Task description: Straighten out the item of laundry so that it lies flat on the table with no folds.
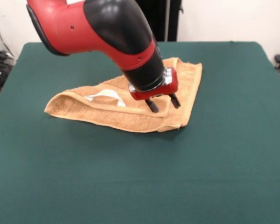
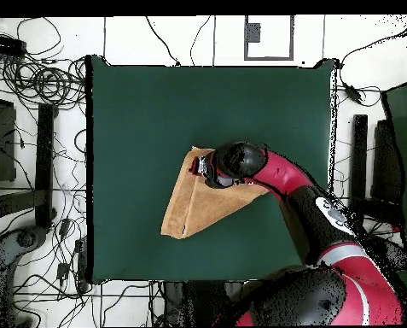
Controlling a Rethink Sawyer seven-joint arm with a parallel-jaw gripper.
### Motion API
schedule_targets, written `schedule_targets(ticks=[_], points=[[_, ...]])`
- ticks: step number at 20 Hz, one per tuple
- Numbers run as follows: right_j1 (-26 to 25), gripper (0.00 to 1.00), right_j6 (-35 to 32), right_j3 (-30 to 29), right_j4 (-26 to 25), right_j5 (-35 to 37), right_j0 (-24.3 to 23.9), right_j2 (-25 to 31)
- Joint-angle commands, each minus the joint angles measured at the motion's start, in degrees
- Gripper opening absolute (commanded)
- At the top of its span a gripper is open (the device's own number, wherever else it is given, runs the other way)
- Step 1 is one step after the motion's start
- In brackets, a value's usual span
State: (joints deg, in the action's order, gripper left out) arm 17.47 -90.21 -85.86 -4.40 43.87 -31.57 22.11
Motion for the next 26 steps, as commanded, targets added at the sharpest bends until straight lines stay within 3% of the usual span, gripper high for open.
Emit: schedule_targets(ticks=[1, 9, 15, 21, 23, 24, 26], points=[[-3.8, 1.0, -2.8, 1.2, 3.7, 10.7, 1.4, 3.5], [-0.2, 1.0, -5.8, -1.0, 4.6, 18.0, 2.6, 1.3], [2.8, 1.0, -6.3, 1.3, -0.4, 16.3, 4.4, -3.8], [5.4, 1.0, -4.5, 0.5, -2.2, 8.8, 4.3, -3.9], [6.3, 1.0, -4.0, 0.2, -3.9, 3.2, 4.4, -3.4], [7.9, 1.0, -3.5, -0.4, -6.7, -4.1, 4.4, -3.2], [9.8, 1.0, -4.2, -1.0, -10.3, -12.1, 5.0, -3.6]])
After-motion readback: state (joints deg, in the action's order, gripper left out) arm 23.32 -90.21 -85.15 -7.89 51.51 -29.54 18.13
